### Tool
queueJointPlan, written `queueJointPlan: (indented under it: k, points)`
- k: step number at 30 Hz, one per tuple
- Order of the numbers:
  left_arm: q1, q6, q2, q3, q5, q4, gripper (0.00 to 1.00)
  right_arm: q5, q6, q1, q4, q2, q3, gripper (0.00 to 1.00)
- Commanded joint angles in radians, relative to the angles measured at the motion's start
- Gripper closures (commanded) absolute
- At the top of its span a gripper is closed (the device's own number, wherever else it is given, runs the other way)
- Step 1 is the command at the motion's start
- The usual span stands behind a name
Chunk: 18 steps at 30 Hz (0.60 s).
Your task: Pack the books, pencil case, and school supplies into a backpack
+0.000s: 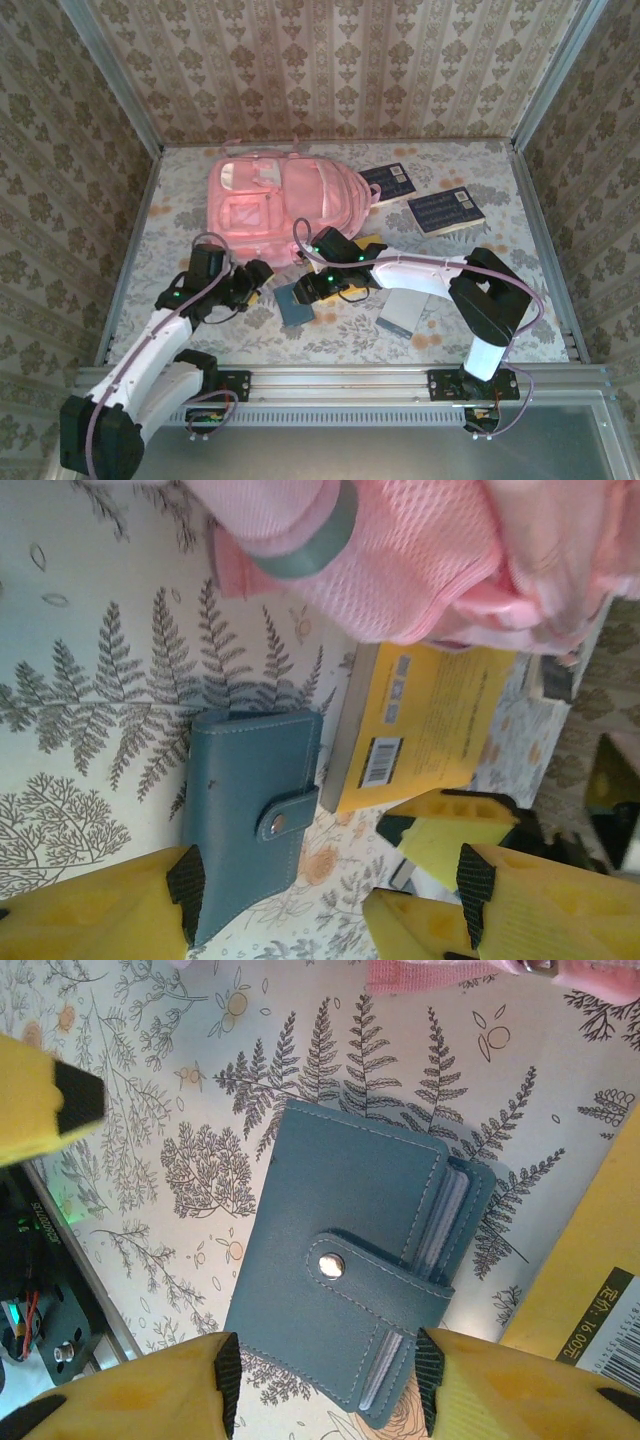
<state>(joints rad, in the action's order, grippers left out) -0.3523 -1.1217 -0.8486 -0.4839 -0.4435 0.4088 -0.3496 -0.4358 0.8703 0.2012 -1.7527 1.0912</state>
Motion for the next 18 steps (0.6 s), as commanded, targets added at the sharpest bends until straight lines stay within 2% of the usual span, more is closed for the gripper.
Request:
queueJointPlan:
  k: [1,3,8,11,18]
  points:
    - [-0.011,-0.031,-0.02,0.005,0.061,-0.005,0.31,0.034,-0.024,-0.002,0.03,-0.023,0.003,0.41]
    - [-0.017,-0.018,-0.035,0.01,0.087,0.006,0.33,0.044,-0.033,-0.001,0.047,-0.017,0.003,0.38]
    - [-0.059,0.026,-0.128,0.004,0.121,0.015,0.38,0.027,-0.093,-0.001,0.053,-0.022,-0.001,0.39]
    - [-0.094,0.049,-0.196,0.002,0.141,0.005,0.4,-0.01,-0.15,-0.006,0.012,-0.027,-0.022,0.41]
    - [-0.158,0.048,-0.328,0.034,0.132,-0.14,0.47,-0.1,-0.279,-0.007,-0.097,-0.099,-0.055,0.48]
